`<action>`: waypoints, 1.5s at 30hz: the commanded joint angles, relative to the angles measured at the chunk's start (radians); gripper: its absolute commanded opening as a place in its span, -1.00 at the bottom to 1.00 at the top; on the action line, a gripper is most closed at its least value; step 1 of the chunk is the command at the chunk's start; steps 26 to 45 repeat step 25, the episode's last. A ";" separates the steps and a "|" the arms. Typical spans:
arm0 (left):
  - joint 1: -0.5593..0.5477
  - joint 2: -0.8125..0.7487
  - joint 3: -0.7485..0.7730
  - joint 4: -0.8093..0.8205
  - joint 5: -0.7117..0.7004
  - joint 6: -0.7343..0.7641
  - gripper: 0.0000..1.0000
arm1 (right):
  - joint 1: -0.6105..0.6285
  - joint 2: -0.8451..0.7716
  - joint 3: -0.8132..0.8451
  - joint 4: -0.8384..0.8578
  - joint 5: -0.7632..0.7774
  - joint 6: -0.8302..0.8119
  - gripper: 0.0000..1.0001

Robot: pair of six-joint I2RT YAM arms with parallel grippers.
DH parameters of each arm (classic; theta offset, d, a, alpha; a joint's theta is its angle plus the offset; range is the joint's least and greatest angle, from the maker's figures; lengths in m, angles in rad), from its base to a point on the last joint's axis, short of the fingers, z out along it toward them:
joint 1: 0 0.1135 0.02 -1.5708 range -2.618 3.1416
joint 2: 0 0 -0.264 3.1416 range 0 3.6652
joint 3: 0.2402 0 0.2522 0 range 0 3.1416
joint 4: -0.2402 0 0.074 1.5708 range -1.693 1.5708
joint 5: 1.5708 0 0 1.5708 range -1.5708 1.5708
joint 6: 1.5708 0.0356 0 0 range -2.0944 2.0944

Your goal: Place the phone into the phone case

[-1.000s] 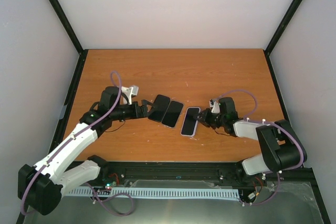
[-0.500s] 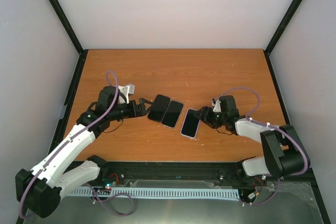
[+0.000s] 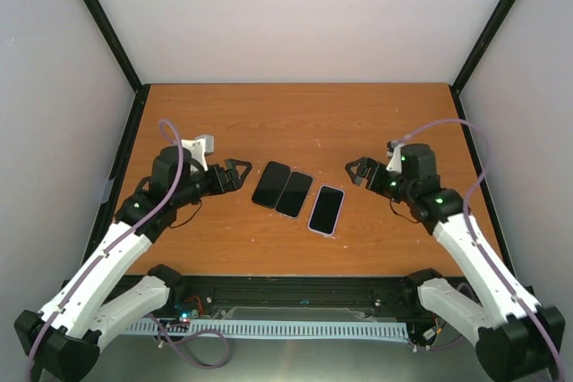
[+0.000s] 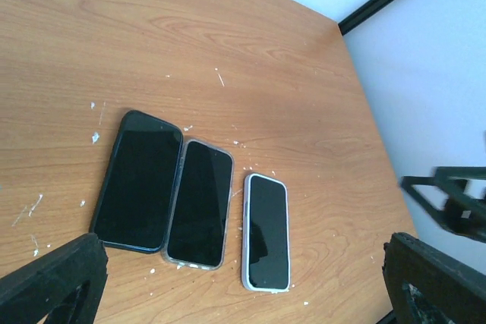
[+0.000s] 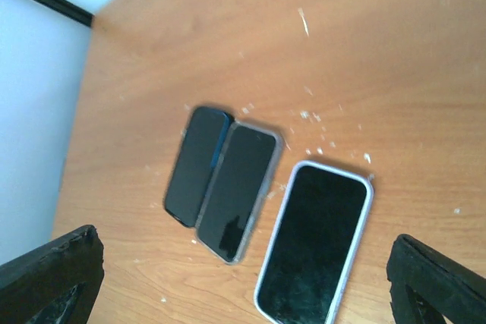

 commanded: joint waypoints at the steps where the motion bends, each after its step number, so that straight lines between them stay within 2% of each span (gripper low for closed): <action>1: -0.003 -0.007 0.094 -0.031 -0.054 0.036 0.99 | -0.003 -0.147 0.131 -0.215 0.094 -0.067 1.00; 8: -0.003 -0.007 0.209 -0.078 -0.186 0.095 0.99 | -0.004 -0.287 0.253 -0.301 0.133 -0.080 1.00; 21: -0.003 -0.030 0.141 -0.024 -0.168 0.074 0.99 | -0.002 -0.335 0.246 -0.306 0.114 -0.062 1.00; 45: -0.003 -0.033 0.135 -0.019 -0.173 0.082 0.99 | -0.003 -0.349 0.231 -0.298 0.126 -0.054 1.00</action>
